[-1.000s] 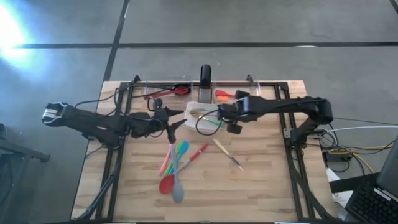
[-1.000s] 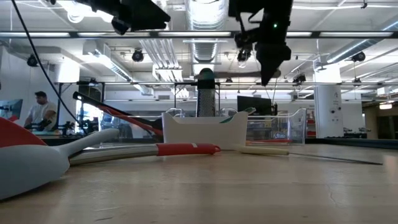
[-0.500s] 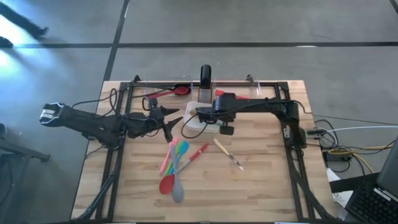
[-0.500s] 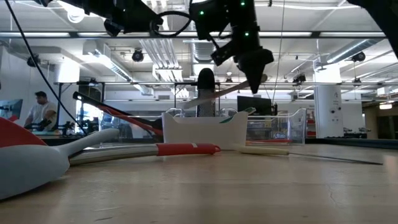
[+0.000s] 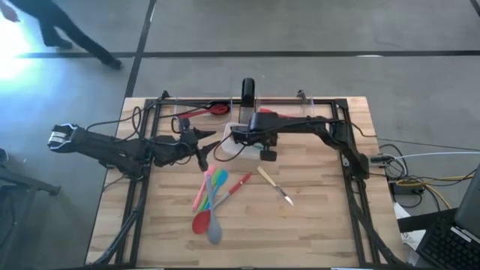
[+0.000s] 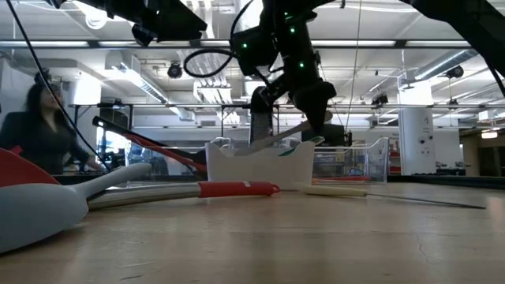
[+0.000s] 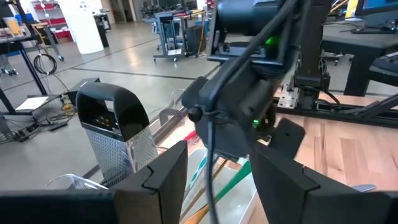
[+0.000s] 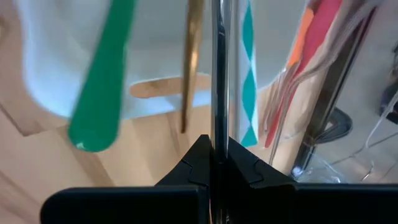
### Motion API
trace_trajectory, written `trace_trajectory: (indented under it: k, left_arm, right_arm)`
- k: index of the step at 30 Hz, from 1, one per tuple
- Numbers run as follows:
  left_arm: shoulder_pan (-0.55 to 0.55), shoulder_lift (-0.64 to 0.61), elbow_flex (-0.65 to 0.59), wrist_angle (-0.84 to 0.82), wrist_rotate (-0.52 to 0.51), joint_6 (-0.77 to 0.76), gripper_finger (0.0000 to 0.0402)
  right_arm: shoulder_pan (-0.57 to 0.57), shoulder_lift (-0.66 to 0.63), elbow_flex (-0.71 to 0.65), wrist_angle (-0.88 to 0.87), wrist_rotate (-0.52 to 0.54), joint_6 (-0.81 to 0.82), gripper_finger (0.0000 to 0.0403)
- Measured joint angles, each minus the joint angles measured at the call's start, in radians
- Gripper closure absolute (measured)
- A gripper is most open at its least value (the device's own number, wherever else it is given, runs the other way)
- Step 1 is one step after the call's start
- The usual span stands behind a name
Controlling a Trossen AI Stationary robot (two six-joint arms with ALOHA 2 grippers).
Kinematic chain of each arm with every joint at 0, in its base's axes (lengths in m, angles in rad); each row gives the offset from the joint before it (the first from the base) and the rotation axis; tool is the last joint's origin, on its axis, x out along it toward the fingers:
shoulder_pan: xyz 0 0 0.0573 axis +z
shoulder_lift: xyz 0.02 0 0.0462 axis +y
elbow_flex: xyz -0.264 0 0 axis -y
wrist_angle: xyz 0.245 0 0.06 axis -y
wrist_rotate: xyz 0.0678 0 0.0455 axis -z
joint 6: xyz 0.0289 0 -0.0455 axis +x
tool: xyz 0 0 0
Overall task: Pick & Place Kitchen Items
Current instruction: Put the silver table knife into the white bin
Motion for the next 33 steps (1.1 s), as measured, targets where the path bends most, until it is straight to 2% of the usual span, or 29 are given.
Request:
trace_trajectory:
  k: [8, 13, 17, 33]
  left_arm:
    - [0.0, 0.0, 0.001, 0.001, 0.0, -0.004, 0.0225]
    - [0.0, 0.0, 0.001, 0.001, 0.0, -0.006, 0.0225]
    - [0.0, 0.0, 0.001, 0.001, 0.0, -0.009, 0.0225]
    - [0.0, 0.0, 0.001, 0.001, 0.0, -0.01, 0.0225]
  right_arm:
    - [-0.039, 0.0, -0.05, 0.009, 0.001, 0.005, 0.0392]
    - [-0.039, 0.0, -0.052, 0.03, -0.008, 0.004, 0.0392]
    - [-0.039, 0.0, -0.055, 0.062, -0.057, -0.004, 0.0392]
    - [-0.042, 0.008, -0.065, 0.099, -0.059, -0.024, 0.0391]
